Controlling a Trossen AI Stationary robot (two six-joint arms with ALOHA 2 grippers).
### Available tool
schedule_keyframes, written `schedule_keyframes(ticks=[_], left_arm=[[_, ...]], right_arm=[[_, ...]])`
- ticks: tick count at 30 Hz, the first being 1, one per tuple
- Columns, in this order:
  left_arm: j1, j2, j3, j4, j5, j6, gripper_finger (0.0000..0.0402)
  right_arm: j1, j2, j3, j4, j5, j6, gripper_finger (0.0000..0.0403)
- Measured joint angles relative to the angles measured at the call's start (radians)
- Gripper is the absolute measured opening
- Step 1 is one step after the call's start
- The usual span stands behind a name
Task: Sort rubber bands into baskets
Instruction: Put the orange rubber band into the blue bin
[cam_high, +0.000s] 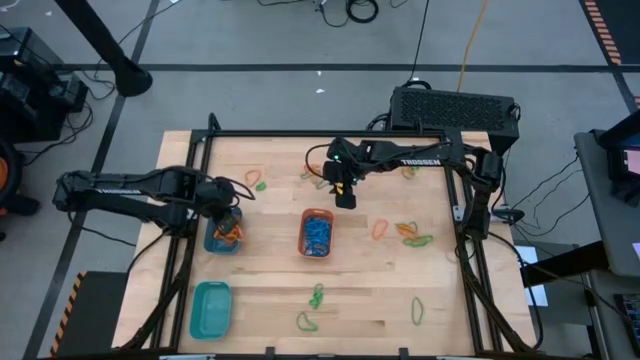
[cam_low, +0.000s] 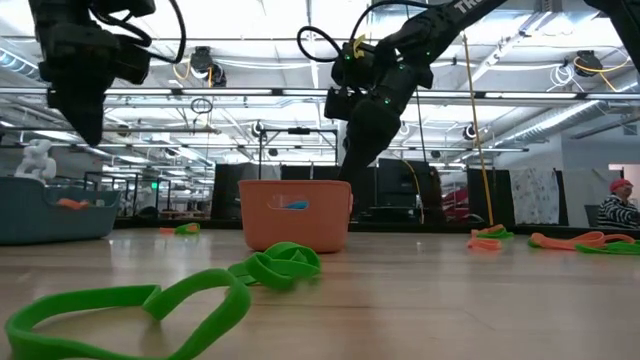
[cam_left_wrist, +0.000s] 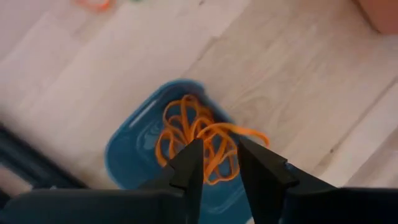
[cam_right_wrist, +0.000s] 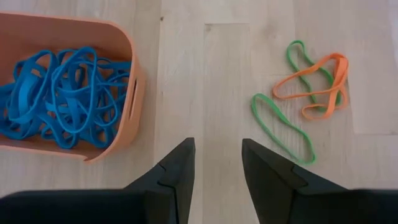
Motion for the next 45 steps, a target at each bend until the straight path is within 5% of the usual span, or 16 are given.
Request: schedule_keyframes(ticks=[10,20,34,45], left_arm=[[-0.095,0.039,-0.006,0.271,0.106,0.136,0.0109],[-0.131,0.286,-0.070,0.412,0.104,0.137,0.0109],[-0.133,0.493,-0.069,0.420,0.148,0.194,0.0109],[-0.133,0.509,-0.056,0.311,0.148,0.192,0.0109]], right_arm=[[0.005,0.000,0.000,-0.017,0.000,0.026,0.0125],[0.027,0.000,0.000,-0.013,0.000,0.025,0.0125],[0.040,0.000,0.000,0.002,0.000,0.045,0.0125],[0.040,0.000,0.000,0.015,0.000,0.048,0.0125]])
